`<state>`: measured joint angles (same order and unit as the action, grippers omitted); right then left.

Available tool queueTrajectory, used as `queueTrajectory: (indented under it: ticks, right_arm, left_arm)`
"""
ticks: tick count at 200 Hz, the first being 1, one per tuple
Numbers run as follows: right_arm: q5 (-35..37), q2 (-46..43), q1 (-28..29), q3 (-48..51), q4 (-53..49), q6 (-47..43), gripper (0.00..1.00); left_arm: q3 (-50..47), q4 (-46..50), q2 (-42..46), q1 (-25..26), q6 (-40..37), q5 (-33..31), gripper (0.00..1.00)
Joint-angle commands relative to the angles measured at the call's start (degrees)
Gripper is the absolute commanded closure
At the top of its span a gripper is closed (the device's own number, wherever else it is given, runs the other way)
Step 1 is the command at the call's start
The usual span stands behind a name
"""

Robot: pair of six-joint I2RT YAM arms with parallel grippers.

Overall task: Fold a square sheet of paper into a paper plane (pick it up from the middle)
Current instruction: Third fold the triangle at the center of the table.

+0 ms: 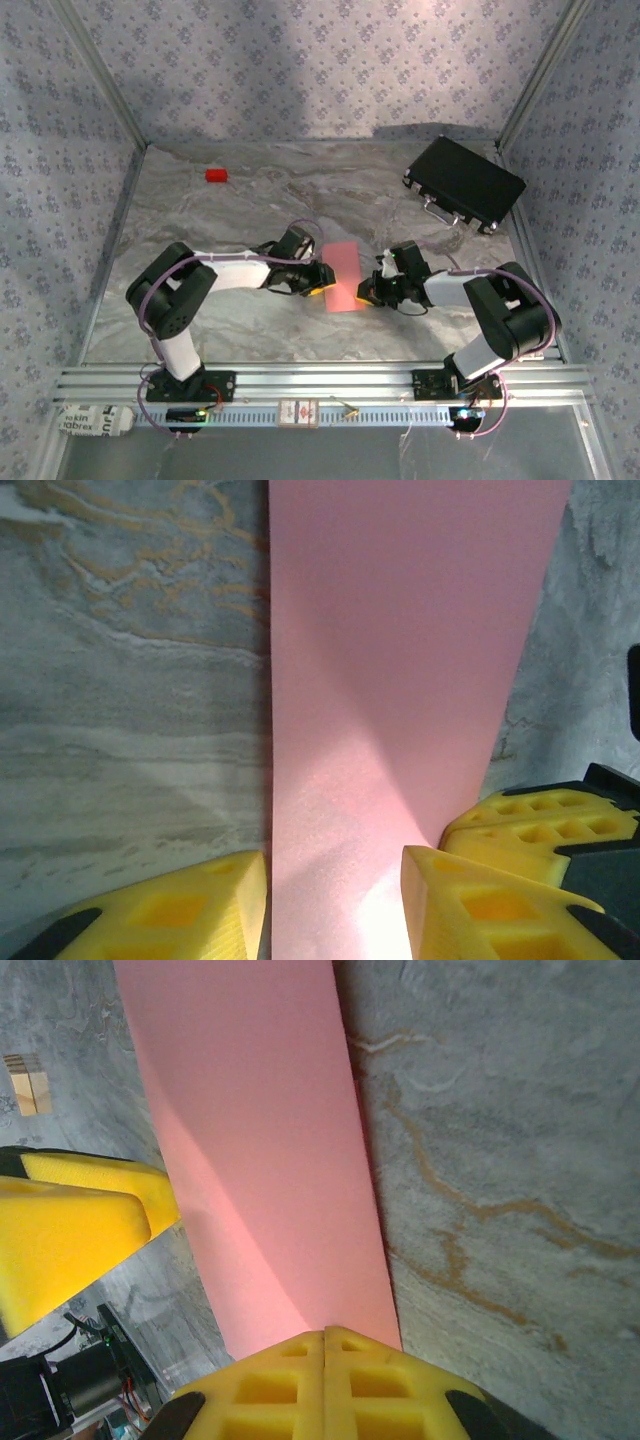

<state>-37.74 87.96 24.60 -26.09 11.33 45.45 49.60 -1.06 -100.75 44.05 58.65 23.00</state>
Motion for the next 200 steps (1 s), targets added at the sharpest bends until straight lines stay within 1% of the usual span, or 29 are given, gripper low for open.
queueTrajectory:
  ticks: [1, 63, 102, 183, 200]
  right_arm:
    - [5.57, 1.72, -0.52, 0.86, -5.24, -0.81, 0.97]
    - [5.57, 2.43, -0.61, 0.86, -4.77, -0.45, 0.97]
    - [5.59, 2.48, -0.68, 0.86, -4.83, -0.5, 0.97]
    - [5.79, 2.13, -0.8, 0.95, -5.09, -0.58, 0.97]
    - [5.82, 2.12, -0.78, 0.95, -5.09, -0.56, 0.97]
  left_arm:
    - [1.15, 0.75, -2.36, 0.55, 0.4, -0.05, 0.61]
    - [-0.23, -5.16, -2.78, 0.45, 2.52, 2.07, 0.63]
    - [-2.77, -11.31, -2.43, 0.04, 5.3, 3.09, 0.63]
    - [-3.51, -14.1, -1.83, -0.51, 5.51, 3.85, 0.64]
    - [-3.65, -14.92, -1.64, -0.57, 5.42, 3.89, 0.63]
